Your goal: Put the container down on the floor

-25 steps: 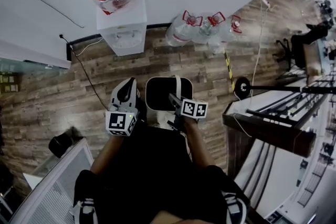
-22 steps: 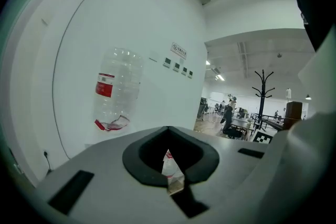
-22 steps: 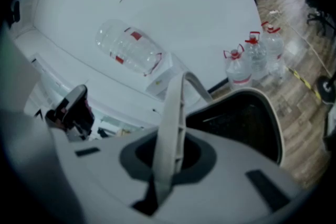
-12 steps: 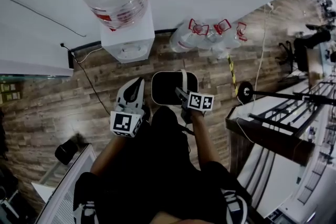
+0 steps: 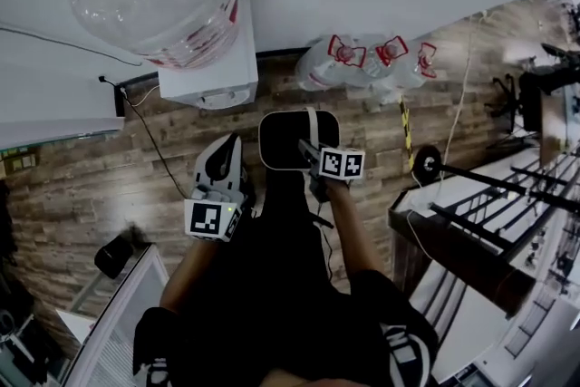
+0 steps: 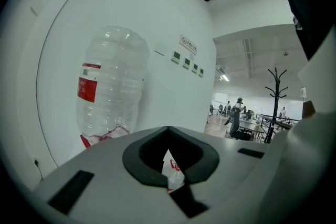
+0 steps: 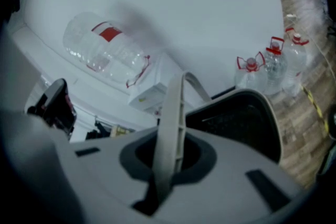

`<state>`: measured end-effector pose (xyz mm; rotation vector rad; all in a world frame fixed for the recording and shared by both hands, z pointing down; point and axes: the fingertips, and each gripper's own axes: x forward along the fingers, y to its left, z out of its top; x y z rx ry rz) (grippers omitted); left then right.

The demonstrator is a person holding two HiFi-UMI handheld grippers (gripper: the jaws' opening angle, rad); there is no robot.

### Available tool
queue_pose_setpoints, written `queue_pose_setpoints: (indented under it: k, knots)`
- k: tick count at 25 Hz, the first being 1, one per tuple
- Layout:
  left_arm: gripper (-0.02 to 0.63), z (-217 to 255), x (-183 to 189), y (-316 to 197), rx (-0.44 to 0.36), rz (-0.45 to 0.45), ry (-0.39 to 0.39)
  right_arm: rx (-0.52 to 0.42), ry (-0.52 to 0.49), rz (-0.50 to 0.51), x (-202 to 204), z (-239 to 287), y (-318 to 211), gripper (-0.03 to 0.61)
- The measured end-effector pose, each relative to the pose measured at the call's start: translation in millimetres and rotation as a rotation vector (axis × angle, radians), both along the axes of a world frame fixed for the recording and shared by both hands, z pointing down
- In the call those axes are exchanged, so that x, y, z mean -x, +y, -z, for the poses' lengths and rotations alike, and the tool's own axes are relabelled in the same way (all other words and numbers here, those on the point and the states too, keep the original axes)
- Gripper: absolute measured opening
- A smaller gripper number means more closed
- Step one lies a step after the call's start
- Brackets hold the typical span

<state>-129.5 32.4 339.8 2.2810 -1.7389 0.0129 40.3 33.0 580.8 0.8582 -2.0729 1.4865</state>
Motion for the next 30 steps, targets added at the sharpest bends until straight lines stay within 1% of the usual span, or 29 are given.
queue_pose_setpoints:
  k: [7,11,19,24,30]
  knots:
    - [0.028,-29.0,-14.6,-58.7,0.031,0.072,-0.001,0.024,0.049,0.091,-2.5,-39.0,-47.3,0.035]
    - [0.028,-43.5,-23.7,-89.7,0.047,0.071,0.013,0.030,0.078,0.130,-2.5,-67.8,-72.6,0.034]
    - [0.028,-63.7,-41.9,-135.0,0.047,0.046,-0.001,0.036,0.077,0.150,4.8,-133.8,-120.5,0.034]
    - [0.028,-90.2,-55.5,-155.6,0.061,0.030,-0.010,0.039,0.068,0.137,6.4,-181.4,-149.6,0.035]
    - [0.028,-110.1,-62.4,-160.9,0.094,0.054,0.021,0.029,0.042,0.122,20.1,-228.8,-179.2,0.034]
